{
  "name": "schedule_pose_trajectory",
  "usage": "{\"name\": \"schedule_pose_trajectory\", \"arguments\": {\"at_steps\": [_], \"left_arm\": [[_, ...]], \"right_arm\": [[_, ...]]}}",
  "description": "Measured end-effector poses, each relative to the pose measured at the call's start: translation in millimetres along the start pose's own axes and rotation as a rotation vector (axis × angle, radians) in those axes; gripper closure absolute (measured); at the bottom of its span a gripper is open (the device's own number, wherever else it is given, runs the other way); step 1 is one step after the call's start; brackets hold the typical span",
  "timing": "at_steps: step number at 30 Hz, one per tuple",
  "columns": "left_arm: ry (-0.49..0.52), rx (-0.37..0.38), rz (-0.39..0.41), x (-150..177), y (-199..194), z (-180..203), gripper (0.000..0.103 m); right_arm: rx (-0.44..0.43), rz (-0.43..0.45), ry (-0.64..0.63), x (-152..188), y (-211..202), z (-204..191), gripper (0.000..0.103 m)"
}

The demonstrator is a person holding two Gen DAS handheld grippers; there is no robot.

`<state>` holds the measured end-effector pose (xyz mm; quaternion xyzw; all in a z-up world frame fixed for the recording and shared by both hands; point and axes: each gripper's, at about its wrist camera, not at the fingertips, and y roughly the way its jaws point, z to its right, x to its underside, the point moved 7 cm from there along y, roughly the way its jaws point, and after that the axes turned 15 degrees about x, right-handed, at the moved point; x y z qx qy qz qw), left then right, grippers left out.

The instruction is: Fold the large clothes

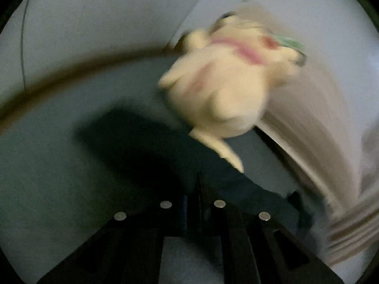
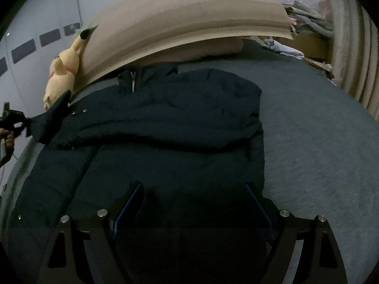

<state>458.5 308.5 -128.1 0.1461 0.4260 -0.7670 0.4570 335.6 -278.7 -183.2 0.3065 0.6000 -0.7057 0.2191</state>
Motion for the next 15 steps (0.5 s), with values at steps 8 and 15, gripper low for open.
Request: {"name": "schedule_pose_trajectory", "arguments": {"at_steps": [8, 15], "left_arm": [[0.548, 0.090, 0.087, 21.7, -39.9, 190.1, 0.097], [0.713, 0.265, -0.137, 132.3, 3.9, 292.5, 0.090]], "right_arm": [[-0.031, 0.024, 0.038, -2.6, -11.2, 4.8, 0.016], [-0.037, 0.010, 0.063, -3.0, -14.7, 15.4, 0.016]]}}
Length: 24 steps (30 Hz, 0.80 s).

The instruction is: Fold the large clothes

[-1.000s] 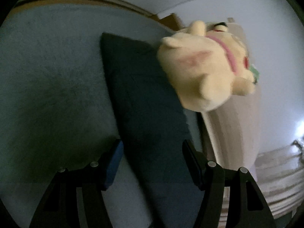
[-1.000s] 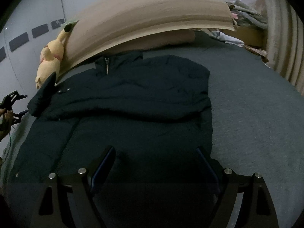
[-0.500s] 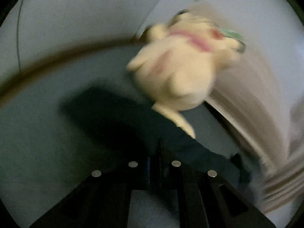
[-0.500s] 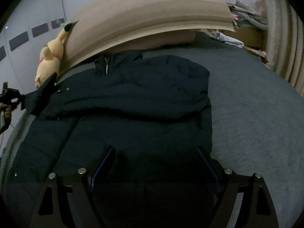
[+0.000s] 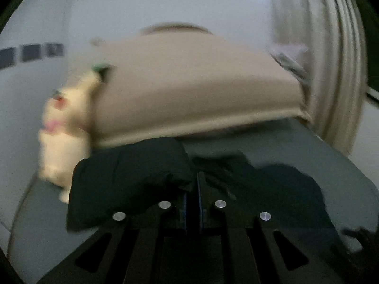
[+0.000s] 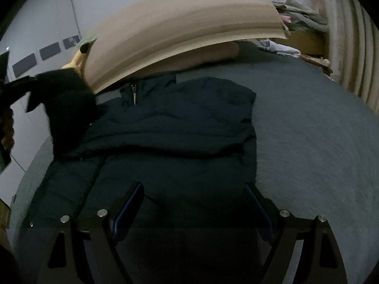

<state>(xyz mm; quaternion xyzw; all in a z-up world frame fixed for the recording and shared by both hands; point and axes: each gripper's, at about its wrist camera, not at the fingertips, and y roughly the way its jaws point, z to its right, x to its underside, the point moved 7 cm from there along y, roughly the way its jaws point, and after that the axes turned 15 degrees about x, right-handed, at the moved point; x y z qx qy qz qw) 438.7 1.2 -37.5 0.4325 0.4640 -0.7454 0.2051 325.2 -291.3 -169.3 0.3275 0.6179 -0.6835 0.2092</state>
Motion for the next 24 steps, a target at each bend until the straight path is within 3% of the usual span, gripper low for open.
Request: {"name": "schedule_pose_trajectory", "arguments": {"at_steps": [1, 2, 4, 8, 12, 15, 18, 21, 24], "left_arm": [[-0.005, 0.033, -0.058, 10.9, 17.7, 11.4, 0.072], [0.001, 0.061, -0.116, 22.9, 33.4, 22.7, 0.042], [0.015, 0.067, -0.158, 39.0, 48.8, 38.2, 0.019], [0.047, 0.102, -0.186, 45.1, 50.2, 51.6, 0.019], [0.001, 0.115, -0.155, 42.1, 15.6, 48.7, 0.018], [-0.029, 0.165, -0.201, 49.6, -5.2, 41.7, 0.018], [-0.056, 0.178, -0.132, 53.6, -46.0, 28.9, 0.018], [-0.180, 0.209, -0.053, 65.2, -83.8, 2.6, 0.018], [-0.287, 0.158, 0.002, 88.6, -109.6, -36.1, 0.018]], "right_arm": [[-0.002, 0.000, 0.003, -0.5, -0.7, 1.3, 0.016], [-0.004, 0.000, 0.005, -1.5, -1.3, 2.6, 0.016], [-0.005, 0.004, 0.007, -3.4, -2.9, 4.6, 0.015], [-0.009, 0.013, 0.009, -7.0, -6.1, 7.6, 0.015], [-0.018, 0.025, 0.019, -13.4, -10.4, 7.5, 0.015], [-0.020, 0.033, 0.015, -19.7, -13.4, 2.0, 0.015], [-0.022, 0.053, -0.019, -30.2, -21.5, -11.2, 0.015], [-0.032, 0.089, -0.076, -47.5, -33.2, -34.1, 0.015], [-0.036, 0.134, -0.158, -71.9, -46.9, -70.3, 0.015]]}}
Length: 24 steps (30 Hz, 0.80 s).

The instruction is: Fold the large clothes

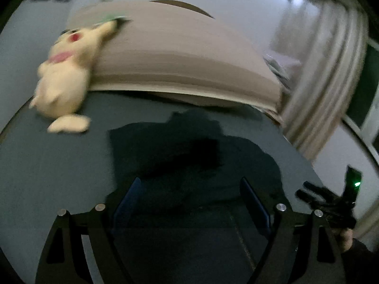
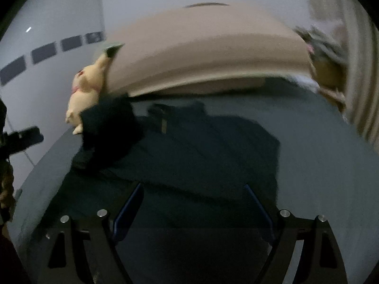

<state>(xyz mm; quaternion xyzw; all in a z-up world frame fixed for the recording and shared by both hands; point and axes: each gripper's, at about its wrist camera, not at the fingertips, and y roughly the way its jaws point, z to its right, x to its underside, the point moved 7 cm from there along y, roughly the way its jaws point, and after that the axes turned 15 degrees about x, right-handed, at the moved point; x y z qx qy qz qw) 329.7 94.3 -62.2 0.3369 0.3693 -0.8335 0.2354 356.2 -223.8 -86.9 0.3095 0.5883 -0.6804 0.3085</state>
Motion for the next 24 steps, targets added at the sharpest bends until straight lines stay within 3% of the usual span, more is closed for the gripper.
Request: {"name": "schedule_pose_trajectory", "arguments": {"at_steps": [3, 7, 10, 12, 15, 18, 19, 20, 21, 24], "left_arm": [[-0.105, -0.058, 0.051, 16.2, -11.3, -39.7, 0.018], [-0.268, -0.056, 0.109, 41.6, -19.5, -80.2, 0.018], [-0.328, -0.058, 0.146, 55.6, -27.9, -96.3, 0.017], [-0.335, -0.049, 0.152, 57.6, -36.0, -99.8, 0.017], [-0.322, -0.042, 0.176, 56.1, -48.9, -97.8, 0.017], [-0.328, -0.037, 0.203, 57.3, -63.5, -99.2, 0.017], [-0.332, -0.033, 0.208, 57.7, -67.5, -101.7, 0.017], [-0.333, -0.035, 0.207, 58.3, -69.8, -103.0, 0.017], [-0.334, -0.041, 0.204, 58.9, -71.4, -104.7, 0.017], [-0.325, -0.057, 0.203, 59.8, -76.9, -106.5, 0.017]], "right_arm": [[-0.011, 0.078, -0.167, -39.5, -15.4, -57.2, 0.015], [0.048, 0.235, -0.580, -67.1, -29.0, -162.2, 0.014], [0.182, 0.392, -0.998, -55.8, -20.5, -249.1, 0.014], [0.303, 0.469, -1.189, -47.8, -2.1, -282.3, 0.014], [0.436, 0.457, -1.437, -31.8, 40.2, -310.3, 0.016], [0.581, 0.446, -1.579, -23.2, 79.7, -315.4, 0.016], [0.613, 0.426, -1.613, -20.8, 91.1, -313.5, 0.024], [0.616, 0.396, -1.618, -19.6, 101.1, -310.4, 0.042], [0.608, 0.366, -1.568, -24.6, 105.6, -307.0, 0.079], [0.529, 0.277, -1.278, -59.3, 95.2, -290.3, 0.087]]}}
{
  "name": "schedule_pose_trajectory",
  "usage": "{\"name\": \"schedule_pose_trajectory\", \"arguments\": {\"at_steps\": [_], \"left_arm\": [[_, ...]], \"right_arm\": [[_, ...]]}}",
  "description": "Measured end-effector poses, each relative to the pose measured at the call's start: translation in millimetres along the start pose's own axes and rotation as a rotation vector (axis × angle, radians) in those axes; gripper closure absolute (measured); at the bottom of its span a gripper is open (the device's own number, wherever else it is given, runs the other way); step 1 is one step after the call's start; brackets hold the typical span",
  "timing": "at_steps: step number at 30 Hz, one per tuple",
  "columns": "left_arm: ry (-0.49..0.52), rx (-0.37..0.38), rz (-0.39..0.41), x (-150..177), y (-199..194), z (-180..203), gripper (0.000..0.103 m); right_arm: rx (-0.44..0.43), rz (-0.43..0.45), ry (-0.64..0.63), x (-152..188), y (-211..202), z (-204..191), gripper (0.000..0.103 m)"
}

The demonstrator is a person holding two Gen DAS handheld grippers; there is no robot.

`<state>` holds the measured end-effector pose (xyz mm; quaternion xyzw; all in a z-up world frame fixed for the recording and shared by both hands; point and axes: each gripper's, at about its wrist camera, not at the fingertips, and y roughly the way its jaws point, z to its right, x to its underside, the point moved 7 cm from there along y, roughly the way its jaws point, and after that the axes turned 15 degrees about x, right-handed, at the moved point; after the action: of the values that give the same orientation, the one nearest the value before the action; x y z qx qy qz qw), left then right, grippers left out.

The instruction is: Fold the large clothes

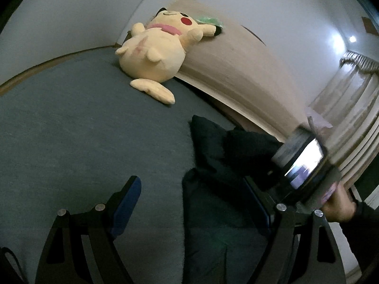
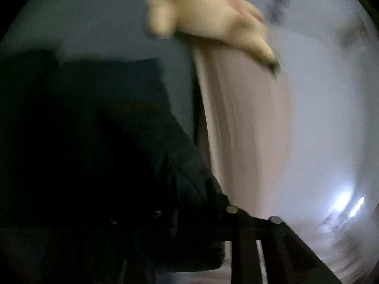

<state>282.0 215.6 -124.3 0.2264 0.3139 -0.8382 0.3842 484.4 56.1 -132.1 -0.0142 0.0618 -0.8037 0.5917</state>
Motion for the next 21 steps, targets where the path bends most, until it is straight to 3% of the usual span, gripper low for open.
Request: {"name": "schedule_pose_trajectory", "arguments": {"at_steps": [3, 6, 8, 12, 17, 18, 19, 20, 21], "left_arm": [[-0.008, -0.004, -0.002, -1.3, 2.7, -0.3, 0.017], [0.001, 0.002, -0.008, -4.5, 9.5, 9.6, 0.017], [0.016, 0.011, -0.021, -6.4, 19.5, 19.9, 0.017], [0.043, 0.020, -0.061, -10.1, 48.3, 40.8, 0.017], [0.021, 0.003, -0.113, -7.7, 79.9, 47.6, 0.017], [0.016, 0.003, -0.121, -6.5, 83.2, 47.5, 0.017], [0.011, -0.002, -0.129, -5.3, 86.3, 47.1, 0.017], [0.007, -0.011, -0.134, -3.6, 88.4, 46.2, 0.017], [0.006, -0.016, -0.138, -2.4, 89.6, 45.7, 0.017]], "right_arm": [[-0.152, -0.098, 0.396, 30.2, 10.4, 59.7, 0.088], [-0.361, -0.251, 0.881, 99.3, 29.8, 109.1, 0.089], [-0.489, -0.338, 1.151, 153.0, 41.0, 116.4, 0.089], [-0.688, -0.488, 1.511, 236.8, 58.9, 84.2, 0.089], [-0.924, -0.634, 1.837, 298.4, 59.4, 8.5, 0.080], [-0.953, -0.649, 1.890, 305.1, 59.3, 0.0, 0.060], [-0.954, -0.669, 1.934, 310.5, 61.9, -6.8, 0.025], [-0.944, -0.671, 1.974, 315.7, 64.3, -10.0, 0.017], [-0.935, -0.652, 2.029, 320.7, 64.2, -8.9, 0.015]]}}
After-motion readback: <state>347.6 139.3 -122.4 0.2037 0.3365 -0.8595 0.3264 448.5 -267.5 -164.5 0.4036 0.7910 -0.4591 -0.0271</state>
